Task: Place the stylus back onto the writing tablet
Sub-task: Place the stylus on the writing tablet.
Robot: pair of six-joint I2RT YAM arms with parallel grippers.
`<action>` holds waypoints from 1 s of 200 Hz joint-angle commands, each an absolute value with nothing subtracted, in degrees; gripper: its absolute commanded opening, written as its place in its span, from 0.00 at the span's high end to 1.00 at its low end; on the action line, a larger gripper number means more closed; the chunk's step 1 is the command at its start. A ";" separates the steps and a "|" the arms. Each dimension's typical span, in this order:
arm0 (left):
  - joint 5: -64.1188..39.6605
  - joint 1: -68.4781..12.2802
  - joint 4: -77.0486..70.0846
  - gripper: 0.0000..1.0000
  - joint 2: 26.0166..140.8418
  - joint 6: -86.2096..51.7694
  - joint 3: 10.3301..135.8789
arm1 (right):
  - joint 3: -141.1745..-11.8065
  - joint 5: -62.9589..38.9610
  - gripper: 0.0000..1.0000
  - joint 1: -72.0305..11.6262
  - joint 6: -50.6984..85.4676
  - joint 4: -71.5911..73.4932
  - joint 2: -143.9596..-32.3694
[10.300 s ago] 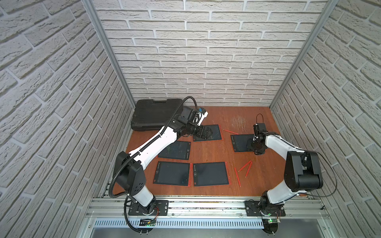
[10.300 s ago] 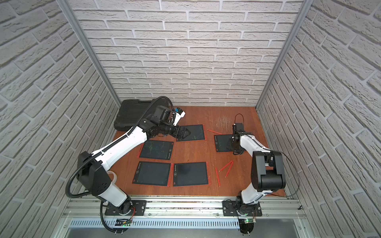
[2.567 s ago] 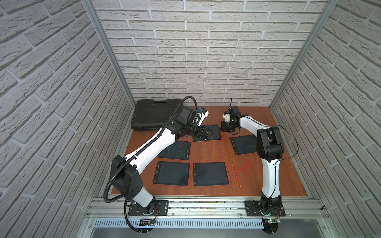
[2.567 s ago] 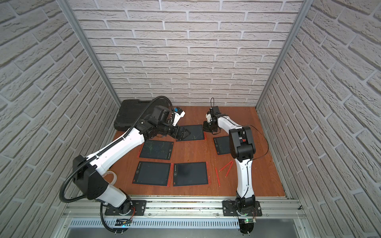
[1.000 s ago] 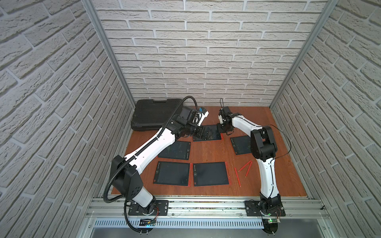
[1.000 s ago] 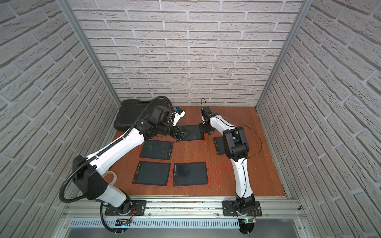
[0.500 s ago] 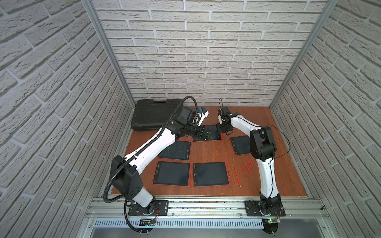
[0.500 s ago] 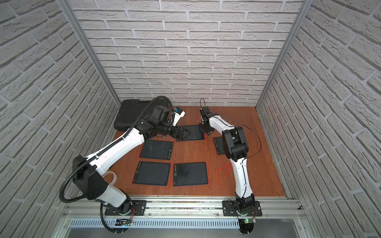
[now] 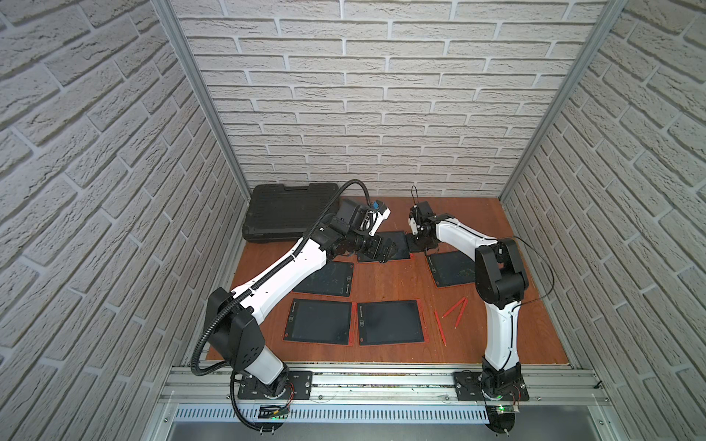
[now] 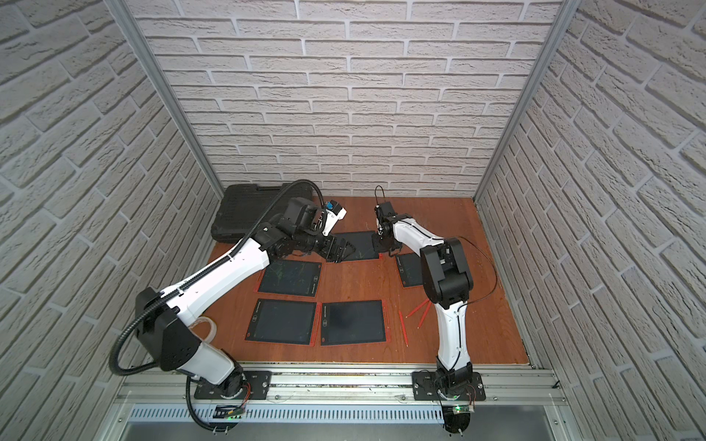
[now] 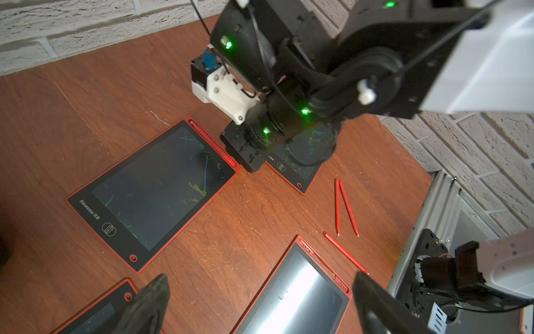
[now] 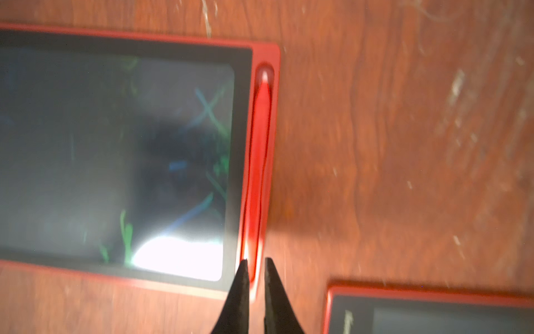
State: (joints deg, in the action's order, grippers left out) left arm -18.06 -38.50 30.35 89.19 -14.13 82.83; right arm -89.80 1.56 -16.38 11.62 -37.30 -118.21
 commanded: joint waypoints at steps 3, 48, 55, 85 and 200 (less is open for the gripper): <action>-18.08 -39.20 30.48 0.02 88.37 -12.71 82.96 | -82.07 1.37 0.84 -17.25 13.42 -33.51 -109.64; -17.62 -40.45 31.32 0.02 88.86 -11.69 83.30 | -67.82 2.62 0.80 -18.71 16.72 -29.66 -99.07; -17.35 -40.77 31.51 0.02 88.77 -11.37 83.32 | -66.14 2.94 0.79 -19.07 17.26 -29.34 -97.61; -15.49 -42.68 33.11 0.02 88.41 -9.31 83.05 | -58.49 3.68 0.77 -20.16 19.24 -28.46 -91.17; -10.20 -43.48 34.06 0.02 89.81 -10.14 80.95 | -45.43 0.69 0.75 -24.38 23.96 -26.29 -80.32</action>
State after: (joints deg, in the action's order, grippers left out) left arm -13.28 -43.81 35.27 90.28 -8.95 81.56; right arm -45.65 0.99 -23.03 22.35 -28.80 -81.62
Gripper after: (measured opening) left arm 0.983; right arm 0.249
